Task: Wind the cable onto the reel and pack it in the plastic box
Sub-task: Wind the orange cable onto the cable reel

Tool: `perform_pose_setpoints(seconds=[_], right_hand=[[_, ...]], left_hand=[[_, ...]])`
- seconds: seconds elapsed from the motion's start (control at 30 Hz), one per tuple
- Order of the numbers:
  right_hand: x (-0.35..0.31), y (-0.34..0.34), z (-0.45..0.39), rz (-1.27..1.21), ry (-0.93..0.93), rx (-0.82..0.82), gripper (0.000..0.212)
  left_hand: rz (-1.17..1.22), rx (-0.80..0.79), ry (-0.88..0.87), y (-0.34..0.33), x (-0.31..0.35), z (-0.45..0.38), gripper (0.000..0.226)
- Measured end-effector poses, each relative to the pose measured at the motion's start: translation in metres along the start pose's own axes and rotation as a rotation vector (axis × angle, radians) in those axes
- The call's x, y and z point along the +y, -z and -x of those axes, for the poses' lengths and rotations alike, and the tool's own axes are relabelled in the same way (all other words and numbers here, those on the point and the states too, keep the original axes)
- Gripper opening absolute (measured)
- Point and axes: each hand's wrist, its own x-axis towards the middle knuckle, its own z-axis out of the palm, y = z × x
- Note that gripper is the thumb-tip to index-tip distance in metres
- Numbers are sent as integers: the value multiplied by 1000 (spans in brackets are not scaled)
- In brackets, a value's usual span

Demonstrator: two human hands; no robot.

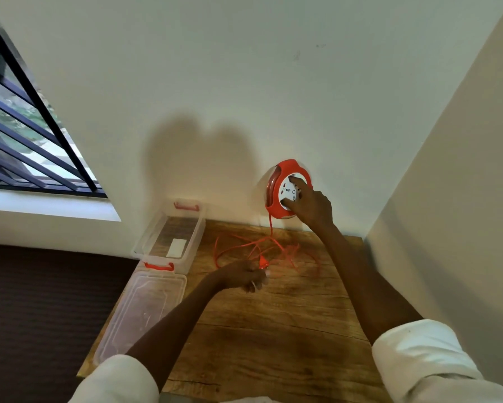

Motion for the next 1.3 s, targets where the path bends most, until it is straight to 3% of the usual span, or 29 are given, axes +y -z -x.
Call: perform_pose_setpoints(seconds=[0.13, 0.23, 0.3, 0.43, 0.5, 0.57, 0.67, 0.73, 0.8, 0.87, 1.0, 1.3], right_hand=[[14, -4, 14, -47, -84, -51, 71], [26, -7, 27, -99, -155, -50, 70], [34, -8, 35, -118, -196, -59, 70], [53, -6, 48, -121, -258, -92, 72], [59, -5, 54, -108, -272, -113, 74], [63, -4, 59, -96, -272, -119, 73], [68, -4, 67, -85, -279, -116, 72], [71, -5, 72, -77, -294, -122, 72], [74, -5, 76, -79, -303, -129, 73], [75, -6, 80, -90, -305, -124, 74], [77, -8, 84, -58, -301, -132, 74], [86, -10, 82, 143, -217, -133, 70]], left_hand=[[340, 187, 102, 3, 0, 4, 58], [367, 79, 175, 1, 3, 4, 54], [198, -64, 166, -2, 4, 2, 40], [-309, -278, 11, -20, 5, -7, 42], [-403, -360, -30, -34, 7, -9, 39], [-442, -321, -58, -44, 5, -12, 31], [-246, -30, -18, -47, 0, -18, 27], [121, 137, 116, -46, 2, -22, 21], [493, 216, 240, -49, 7, -26, 13], [678, 252, 309, -54, 14, -33, 14], [804, 270, 310, -71, 23, -43, 26], [939, 208, 313, -73, 16, -46, 22]])
